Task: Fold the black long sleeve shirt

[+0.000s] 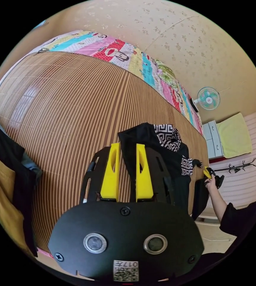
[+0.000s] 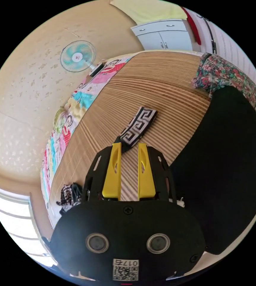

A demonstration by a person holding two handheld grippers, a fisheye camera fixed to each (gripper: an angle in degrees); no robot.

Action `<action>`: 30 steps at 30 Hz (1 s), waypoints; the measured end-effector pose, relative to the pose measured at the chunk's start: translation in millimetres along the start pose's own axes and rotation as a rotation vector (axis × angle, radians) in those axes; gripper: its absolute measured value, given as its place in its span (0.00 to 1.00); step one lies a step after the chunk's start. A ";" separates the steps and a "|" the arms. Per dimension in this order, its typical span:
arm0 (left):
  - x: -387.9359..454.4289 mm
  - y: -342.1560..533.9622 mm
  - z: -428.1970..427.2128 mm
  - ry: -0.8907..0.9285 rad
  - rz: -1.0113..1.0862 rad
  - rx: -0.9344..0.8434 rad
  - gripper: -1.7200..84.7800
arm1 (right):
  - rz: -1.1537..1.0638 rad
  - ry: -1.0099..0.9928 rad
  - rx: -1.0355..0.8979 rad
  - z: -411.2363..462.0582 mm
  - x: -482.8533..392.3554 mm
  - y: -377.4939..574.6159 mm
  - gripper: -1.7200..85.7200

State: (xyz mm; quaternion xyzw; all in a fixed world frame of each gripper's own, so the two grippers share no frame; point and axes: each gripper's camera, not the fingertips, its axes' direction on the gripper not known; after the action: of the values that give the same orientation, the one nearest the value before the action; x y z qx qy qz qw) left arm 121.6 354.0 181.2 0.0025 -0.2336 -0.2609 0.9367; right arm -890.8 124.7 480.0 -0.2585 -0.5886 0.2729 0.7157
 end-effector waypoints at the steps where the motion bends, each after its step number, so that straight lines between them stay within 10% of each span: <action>1: 6.9 3.2 1.2 0.000 0.014 0.004 0.12 | 0.009 0.019 0.001 3.0 0.6 -8.5 0.12; 8: 40.1 14.8 24.2 0.042 0.017 -0.003 0.12 | -0.103 0.201 -0.123 32.6 -22.5 -49.7 0.07; 16: 81.7 29.3 47.0 0.192 0.091 -0.022 0.12 | -0.192 0.047 0.081 -150.5 -63.7 6.6 0.05; 30: 109.0 62.8 102.6 0.250 0.099 -0.130 0.12 | 0.047 0.117 0.005 -159.4 153.4 58.6 0.09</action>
State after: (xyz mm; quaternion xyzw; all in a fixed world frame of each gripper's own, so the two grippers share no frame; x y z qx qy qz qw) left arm 189.5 366.9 328.1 -0.0372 -0.0977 -0.2267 0.9683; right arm -714.7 265.6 519.4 -0.2860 -0.5389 0.2758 0.7428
